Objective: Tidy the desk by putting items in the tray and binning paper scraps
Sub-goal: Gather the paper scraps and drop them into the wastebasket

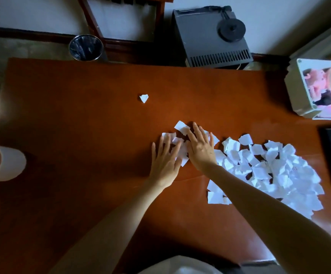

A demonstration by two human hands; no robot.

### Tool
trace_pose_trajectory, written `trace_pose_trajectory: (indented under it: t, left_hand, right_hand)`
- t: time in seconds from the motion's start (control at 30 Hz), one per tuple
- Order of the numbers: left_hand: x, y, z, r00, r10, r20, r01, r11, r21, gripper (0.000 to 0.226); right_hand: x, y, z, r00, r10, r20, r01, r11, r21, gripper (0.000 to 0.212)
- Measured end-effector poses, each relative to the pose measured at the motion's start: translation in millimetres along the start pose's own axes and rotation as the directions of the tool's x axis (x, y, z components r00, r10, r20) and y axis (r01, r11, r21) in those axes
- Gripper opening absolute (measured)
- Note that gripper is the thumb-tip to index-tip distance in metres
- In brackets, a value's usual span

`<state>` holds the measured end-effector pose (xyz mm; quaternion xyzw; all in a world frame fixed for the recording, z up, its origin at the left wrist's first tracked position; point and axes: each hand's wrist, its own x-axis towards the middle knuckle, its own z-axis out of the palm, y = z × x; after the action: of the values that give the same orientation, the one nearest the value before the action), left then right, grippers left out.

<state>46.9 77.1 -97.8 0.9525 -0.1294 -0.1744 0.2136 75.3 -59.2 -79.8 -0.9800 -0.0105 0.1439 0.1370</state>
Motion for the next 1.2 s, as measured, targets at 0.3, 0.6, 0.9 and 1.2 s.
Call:
trace_pose_trajectory:
  t: [0.3, 0.6, 0.9, 1.2]
  left_hand:
    - [70, -18, -49, 0.895, -0.274, -0.353, 0.218, 0.957, -0.191, 0.05]
    - [96, -40, -59, 0.969, -0.205, -0.137, 0.208, 0.978, 0.004, 0.058]
    - [16, 31, 1, 0.997, -0.02, 0.073, 0.02, 1.0, 0.004, 0.078]
    - [21, 93, 48, 0.995, -0.075, -0.06, 0.086, 0.973, 0.213, 0.053]
  right_hand:
    - [29, -1, -18, 0.992, -0.027, -0.123, 0.036, 0.997, 0.072, 0.045]
    - [25, 13, -16, 0.996, -0.08, -0.027, 0.08, 0.996, 0.024, 0.047]
    - [-16, 69, -15, 0.987, -0.116, 0.108, 0.131, 0.981, -0.142, 0.061]
    - [-23, 119, -27, 0.99, -0.084, 0.109, 0.105, 0.973, -0.203, 0.055]
